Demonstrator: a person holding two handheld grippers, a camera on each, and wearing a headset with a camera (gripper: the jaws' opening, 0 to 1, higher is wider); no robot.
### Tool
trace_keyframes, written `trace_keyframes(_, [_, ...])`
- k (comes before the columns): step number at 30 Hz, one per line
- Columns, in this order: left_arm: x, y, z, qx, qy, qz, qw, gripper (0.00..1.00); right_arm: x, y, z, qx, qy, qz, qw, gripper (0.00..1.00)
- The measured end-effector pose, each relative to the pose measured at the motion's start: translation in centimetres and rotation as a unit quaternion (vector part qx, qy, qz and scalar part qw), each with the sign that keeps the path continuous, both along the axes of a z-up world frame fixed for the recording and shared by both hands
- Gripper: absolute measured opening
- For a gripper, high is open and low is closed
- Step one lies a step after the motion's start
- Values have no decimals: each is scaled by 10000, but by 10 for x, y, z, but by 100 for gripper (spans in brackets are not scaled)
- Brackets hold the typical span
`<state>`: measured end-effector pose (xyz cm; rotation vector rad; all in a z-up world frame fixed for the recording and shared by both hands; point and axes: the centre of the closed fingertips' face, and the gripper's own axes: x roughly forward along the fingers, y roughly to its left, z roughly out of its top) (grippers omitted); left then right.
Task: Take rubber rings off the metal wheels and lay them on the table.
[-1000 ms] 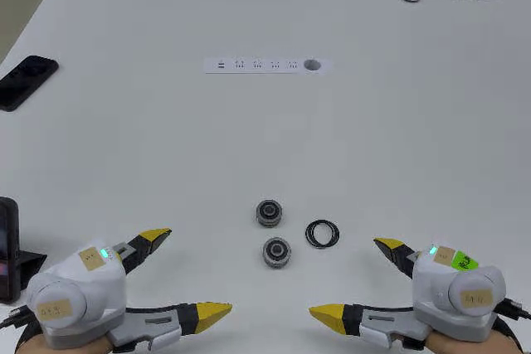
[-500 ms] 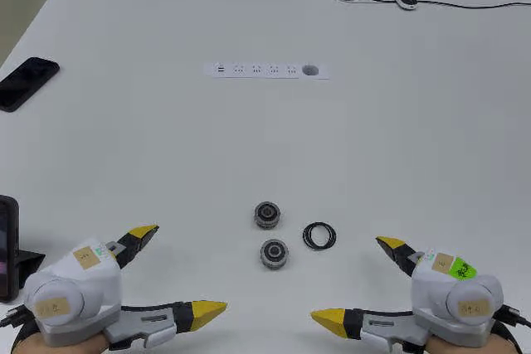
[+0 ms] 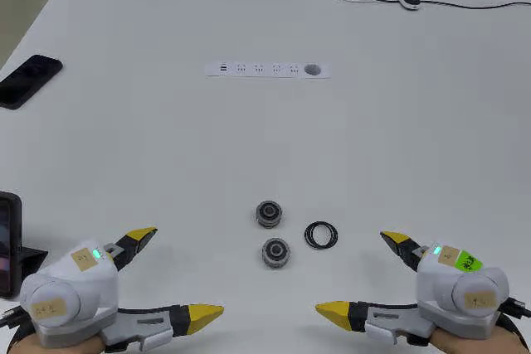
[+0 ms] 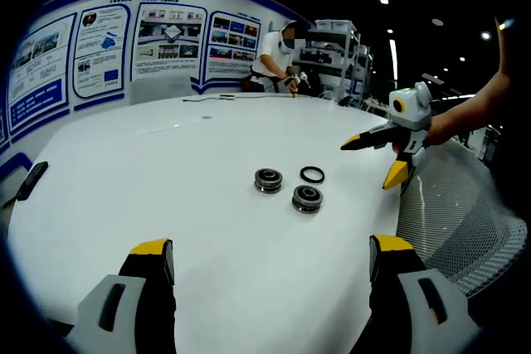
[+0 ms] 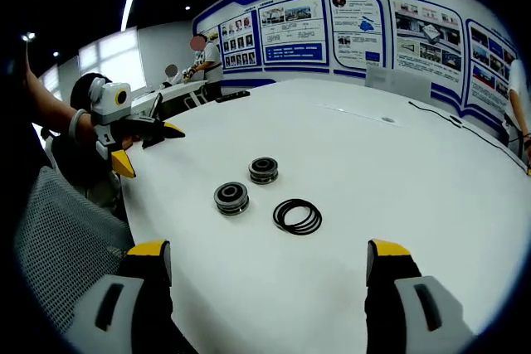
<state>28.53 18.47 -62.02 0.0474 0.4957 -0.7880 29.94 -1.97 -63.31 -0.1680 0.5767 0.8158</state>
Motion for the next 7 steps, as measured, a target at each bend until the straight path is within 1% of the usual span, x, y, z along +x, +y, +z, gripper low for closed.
trace_keyframes(7, [0,1,-3,1,20,-9,10000,100,-1,2,-2,30,38,0,10000,99])
